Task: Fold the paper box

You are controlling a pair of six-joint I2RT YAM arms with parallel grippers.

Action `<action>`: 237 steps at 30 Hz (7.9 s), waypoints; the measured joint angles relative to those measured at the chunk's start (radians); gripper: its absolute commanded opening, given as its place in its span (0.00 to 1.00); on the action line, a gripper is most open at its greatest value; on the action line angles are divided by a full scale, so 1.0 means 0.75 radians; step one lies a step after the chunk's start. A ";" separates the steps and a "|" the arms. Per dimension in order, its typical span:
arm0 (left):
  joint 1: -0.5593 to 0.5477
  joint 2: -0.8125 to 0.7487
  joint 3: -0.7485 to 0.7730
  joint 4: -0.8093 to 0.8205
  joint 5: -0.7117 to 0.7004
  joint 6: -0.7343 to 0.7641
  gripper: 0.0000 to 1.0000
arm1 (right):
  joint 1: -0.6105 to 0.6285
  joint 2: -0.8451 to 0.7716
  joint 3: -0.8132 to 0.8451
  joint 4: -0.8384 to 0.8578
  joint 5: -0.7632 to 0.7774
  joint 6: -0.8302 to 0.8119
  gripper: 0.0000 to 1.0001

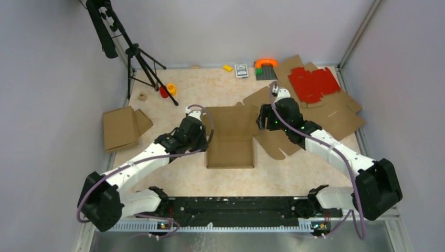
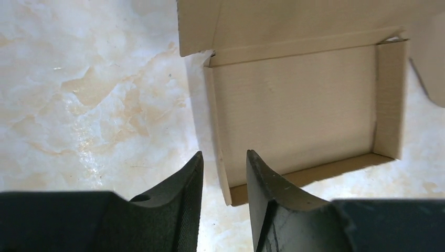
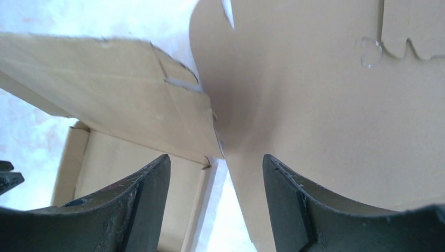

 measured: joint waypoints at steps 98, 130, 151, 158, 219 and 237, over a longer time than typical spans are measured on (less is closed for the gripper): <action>-0.414 0.248 -0.068 0.273 0.081 -0.053 0.30 | -0.103 0.816 0.540 -0.330 -0.559 -0.059 0.00; 0.340 0.534 0.433 0.410 0.710 0.489 0.66 | -0.103 0.816 0.558 -0.306 -0.613 -0.062 0.00; 0.339 0.616 0.475 0.407 0.910 0.591 0.00 | -0.103 0.813 0.583 -0.315 -0.603 -0.058 0.01; 0.339 0.513 0.369 0.433 0.878 0.566 0.00 | -0.119 0.645 0.508 -0.299 -0.540 -0.038 0.10; 0.097 0.178 0.077 0.610 0.285 0.801 0.01 | -0.469 0.229 -0.180 0.876 -0.818 -0.189 0.71; 0.097 0.229 0.086 0.610 0.219 0.789 0.01 | -0.467 0.480 -0.038 0.957 -1.102 -0.448 0.25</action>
